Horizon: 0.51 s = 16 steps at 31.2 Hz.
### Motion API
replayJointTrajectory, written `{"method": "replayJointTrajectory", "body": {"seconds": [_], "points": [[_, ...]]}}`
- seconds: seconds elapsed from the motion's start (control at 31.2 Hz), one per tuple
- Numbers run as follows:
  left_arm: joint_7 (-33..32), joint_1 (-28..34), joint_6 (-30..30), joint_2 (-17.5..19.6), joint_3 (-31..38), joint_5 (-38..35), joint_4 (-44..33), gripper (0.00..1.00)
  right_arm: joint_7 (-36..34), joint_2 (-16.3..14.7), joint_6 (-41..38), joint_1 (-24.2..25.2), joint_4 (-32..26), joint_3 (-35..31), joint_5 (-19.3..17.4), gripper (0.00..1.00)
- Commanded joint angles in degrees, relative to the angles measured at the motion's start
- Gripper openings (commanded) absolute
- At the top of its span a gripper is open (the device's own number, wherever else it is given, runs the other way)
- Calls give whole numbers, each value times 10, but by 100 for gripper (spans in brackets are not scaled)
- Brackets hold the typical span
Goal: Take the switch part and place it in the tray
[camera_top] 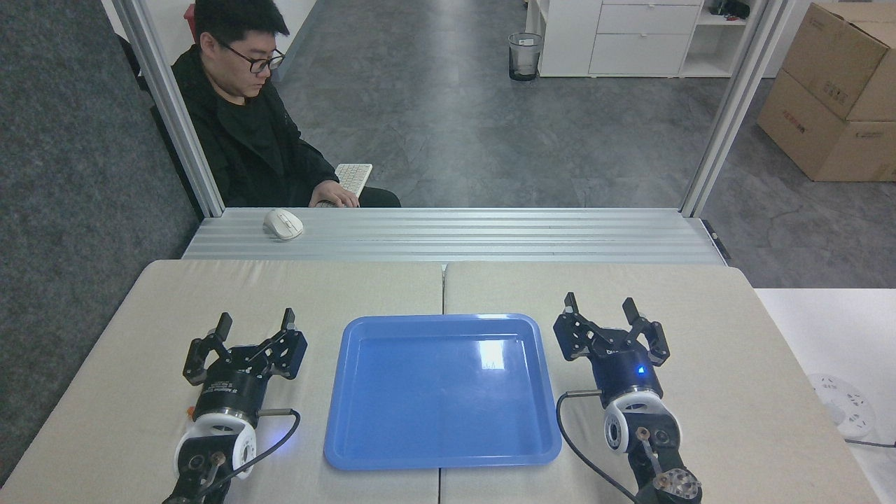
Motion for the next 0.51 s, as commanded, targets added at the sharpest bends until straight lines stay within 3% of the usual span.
{"method": "replayJointTrajectory", "body": {"seconds": [0.0,0.48], "points": [[1,-5,0,-1,-12,0,15,99,0,1,0,0,0,0,0,100],[1,-25,3,1,-12,0,18,99,-1,2,0,0,0,0,0,100]]}}
